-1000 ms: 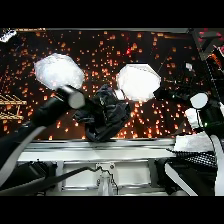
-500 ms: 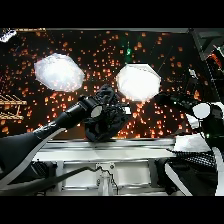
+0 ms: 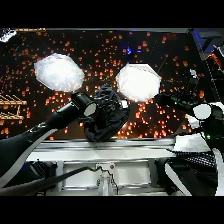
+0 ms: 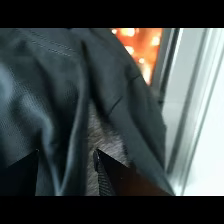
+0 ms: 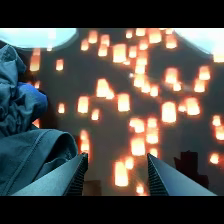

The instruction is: Fold the clothes and pants, and hang the long-sleeved shirts on hangers.

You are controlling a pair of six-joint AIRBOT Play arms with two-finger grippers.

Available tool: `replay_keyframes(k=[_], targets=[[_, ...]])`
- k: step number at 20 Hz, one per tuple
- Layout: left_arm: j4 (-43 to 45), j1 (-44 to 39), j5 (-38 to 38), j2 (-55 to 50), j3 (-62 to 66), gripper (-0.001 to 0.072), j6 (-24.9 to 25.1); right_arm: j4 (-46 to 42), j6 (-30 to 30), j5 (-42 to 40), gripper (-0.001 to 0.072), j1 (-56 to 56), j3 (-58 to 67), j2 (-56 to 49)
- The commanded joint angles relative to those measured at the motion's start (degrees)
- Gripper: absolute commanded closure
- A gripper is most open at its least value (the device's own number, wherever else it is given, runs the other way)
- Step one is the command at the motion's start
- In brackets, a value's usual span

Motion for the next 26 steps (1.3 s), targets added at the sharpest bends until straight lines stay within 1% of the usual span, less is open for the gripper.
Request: replay_keyframes(k=[1,4,8,11,12,13,14,15,17,18,21,22,24,26], targets=[[2.03,0.13,1.07,0.44,0.00,0.0324,-0.13,0.22,0.00,0.20,0.0284,0.04,-0.02,0.07],[1.73,0.11,2.16,-1.16,0.00,0.0324,-0.15,0.48,0.00,0.50,0.0284,0.04,-0.02,0.07],[-1.62,0.11,2.14,-4.39,0.00,0.0324,-0.15,0.46,0.00,0.61,0.0284,0.04,-0.02,0.07],[-1.68,0.37,2.14,-6.62,0.00,0.0326,-0.15,0.44,-0.02,0.66,0.0284,0.04,-0.02,0.07],[-1.68,0.55,2.12,-7.06,0.00,0.0375,-0.17,0.44,-0.02,0.66,0.0284,0.04,-0.02,0.07],[-1.70,0.74,2.10,-7.21,0.00,0.0504,-0.17,0.42,-0.02,0.63,0.0284,0.04,-0.02,0.07],[-2.16,0.94,2.10,-7.19,0.00,0.0656,-0.15,0.42,-0.02,0.63,0.0284,0.04,-0.02,0.07],[-2.36,1.18,1.95,-7.17,0.00,0.0691,-0.24,0.39,-0.02,0.59,0.0284,0.04,-0.02,0.07],[-2.51,1.64,1.22,-6.91,0.02,0.0692,-1.22,0.37,-0.02,0.55,0.0284,0.04,-0.02,0.07],[-2.12,2.03,1.29,-6.23,0.04,0.0692,-2.84,0.37,-0.04,0.55,0.0284,0.04,-0.02,0.07],[-0.09,3.37,1.40,-1.75,2.14,0.0692,-3.65,0.35,-0.04,0.35,0.0284,0.04,-0.13,0.04],[0.74,4.04,1.99,-0.02,3.74,0.0692,-4.63,0.39,-0.11,-0.13,0.0283,0.07,-0.59,0.04],[3.15,5.05,7.15,3.39,7.65,0.0693,-10.84,1.33,-1.29,0.59,0.0281,0.09,-2.12,-0.52],[3.91,6.58,14.86,6.34,10.86,0.0692,-16.28,5.35,-1.90,5.55,0.0281,0.11,-3.04,-1.46]])
